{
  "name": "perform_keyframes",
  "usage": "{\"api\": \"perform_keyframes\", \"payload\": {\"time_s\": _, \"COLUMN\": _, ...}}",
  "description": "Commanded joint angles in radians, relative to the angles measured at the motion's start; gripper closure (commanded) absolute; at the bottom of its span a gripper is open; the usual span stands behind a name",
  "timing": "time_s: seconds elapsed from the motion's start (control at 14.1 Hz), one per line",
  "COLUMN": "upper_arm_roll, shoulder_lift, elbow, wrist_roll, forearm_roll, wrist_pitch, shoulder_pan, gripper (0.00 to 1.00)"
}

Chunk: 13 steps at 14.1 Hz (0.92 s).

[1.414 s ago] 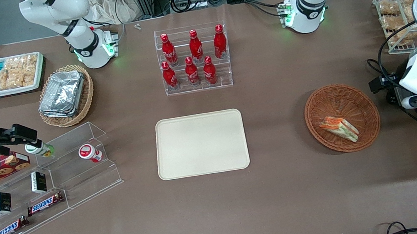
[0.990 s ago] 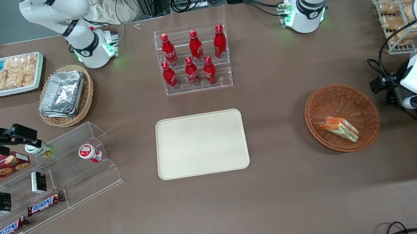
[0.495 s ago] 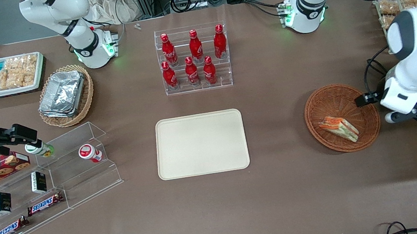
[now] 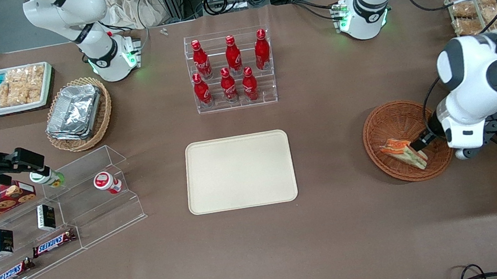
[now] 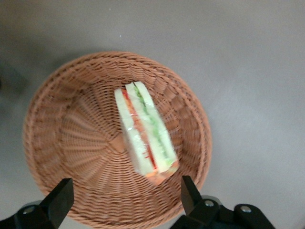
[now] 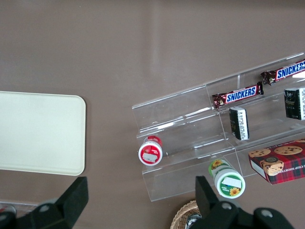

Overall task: Place sandwich from basket to tray
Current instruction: 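Lower the left gripper and close it on the wrapped sandwich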

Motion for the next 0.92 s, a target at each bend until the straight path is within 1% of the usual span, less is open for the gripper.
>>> {"api": "perform_keyframes", "payload": {"time_s": 0.0, "upper_arm_roll": -0.007, "shoulder_lift": 0.037, "elbow": -0.020, "wrist_roll": -0.143, "forearm_roll": -0.009, "wrist_pitch": 0.059, "shoulder_pan": -0.002, "gripper": 0.00}}
{"api": "perform_keyframes", "payload": {"time_s": 0.28, "upper_arm_roll": -0.007, "shoulder_lift": 0.048, "elbow": -0.137, "wrist_roll": -0.177, "forearm_roll": -0.003, "wrist_pitch": 0.217, "shoulder_pan": 0.000, "gripper": 0.00}}
{"api": "perform_keyframes", "payload": {"time_s": 0.57, "upper_arm_roll": -0.006, "shoulder_lift": 0.080, "elbow": -0.134, "wrist_roll": -0.198, "forearm_roll": -0.003, "wrist_pitch": 0.263, "shoulder_pan": 0.004, "gripper": 0.01}}
{"api": "perform_keyframes", "payload": {"time_s": 0.71, "upper_arm_roll": -0.006, "shoulder_lift": 0.094, "elbow": -0.131, "wrist_roll": -0.226, "forearm_roll": 0.004, "wrist_pitch": 0.275, "shoulder_pan": 0.003, "gripper": 0.09}}
{"api": "perform_keyframes", "payload": {"time_s": 0.78, "upper_arm_roll": -0.006, "shoulder_lift": 0.099, "elbow": -0.126, "wrist_roll": -0.229, "forearm_roll": 0.006, "wrist_pitch": 0.280, "shoulder_pan": 0.003, "gripper": 0.16}}
{"api": "perform_keyframes", "payload": {"time_s": 0.85, "upper_arm_roll": -0.006, "shoulder_lift": 0.099, "elbow": -0.121, "wrist_roll": -0.247, "forearm_roll": 0.009, "wrist_pitch": 0.281, "shoulder_pan": 0.003, "gripper": 0.27}}
